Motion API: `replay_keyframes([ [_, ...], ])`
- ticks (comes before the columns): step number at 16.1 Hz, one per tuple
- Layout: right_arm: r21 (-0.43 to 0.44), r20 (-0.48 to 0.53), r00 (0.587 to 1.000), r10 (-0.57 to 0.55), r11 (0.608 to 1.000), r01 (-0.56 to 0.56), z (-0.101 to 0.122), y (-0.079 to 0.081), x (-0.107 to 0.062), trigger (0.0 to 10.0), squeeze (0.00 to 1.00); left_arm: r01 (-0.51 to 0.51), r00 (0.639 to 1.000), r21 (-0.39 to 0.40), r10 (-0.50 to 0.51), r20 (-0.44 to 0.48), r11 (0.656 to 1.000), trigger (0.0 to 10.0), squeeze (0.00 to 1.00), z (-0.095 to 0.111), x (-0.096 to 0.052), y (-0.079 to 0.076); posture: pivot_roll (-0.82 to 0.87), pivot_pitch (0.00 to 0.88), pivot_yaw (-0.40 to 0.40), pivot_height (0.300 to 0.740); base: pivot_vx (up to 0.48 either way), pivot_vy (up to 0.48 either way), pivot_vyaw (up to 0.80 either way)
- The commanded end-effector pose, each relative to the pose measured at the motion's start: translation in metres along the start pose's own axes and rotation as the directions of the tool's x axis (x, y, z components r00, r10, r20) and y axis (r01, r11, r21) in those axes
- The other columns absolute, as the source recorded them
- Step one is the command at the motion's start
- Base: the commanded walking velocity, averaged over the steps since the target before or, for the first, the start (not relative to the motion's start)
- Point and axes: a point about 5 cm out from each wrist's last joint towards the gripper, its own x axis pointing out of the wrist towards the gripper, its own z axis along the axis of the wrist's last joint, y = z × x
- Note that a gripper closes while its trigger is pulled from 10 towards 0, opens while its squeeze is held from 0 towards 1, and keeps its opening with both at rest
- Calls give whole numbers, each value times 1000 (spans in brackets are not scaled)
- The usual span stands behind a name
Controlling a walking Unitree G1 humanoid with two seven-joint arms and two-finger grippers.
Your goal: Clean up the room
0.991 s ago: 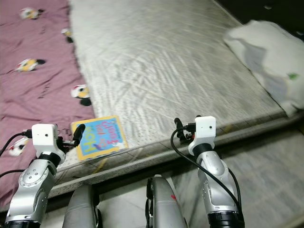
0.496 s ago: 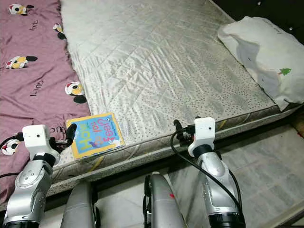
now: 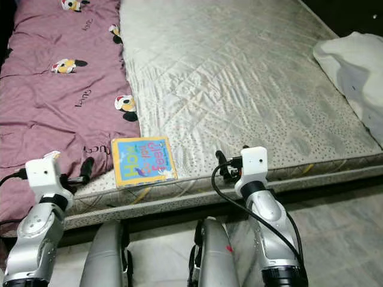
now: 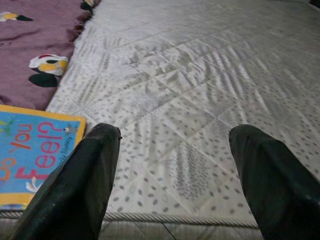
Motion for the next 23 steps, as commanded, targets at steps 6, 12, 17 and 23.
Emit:
replay_keyframes([
  [6,-1,-11,1000,-8,1000,8,0,-4,-2,10000,0,-1,1000,1,1,-20,1000,10000,0,-2,4,4,-20,172,-81,549,0,0,0],
  [12,-6,-12,1000,-20,1000,20,0,-8,-3,10000,0,-19,1000,-33,19,0,999,10000,0,1,11,7,-27,173,-87,514,0,0,0],
  [17,-14,-17,1000,-22,1000,21,0,-10,-3,10000,0,-65,998,-92,66,8,994,10000,0,4,17,12,-35,173,-95,514,0,0,0],
  [23,-46,-25,999,-33,998,32,1,-18,-10,10000,0,24,998,-141,-16,59,990,10000,0,20,35,0,-77,195,-119,514,0,0,0],
])
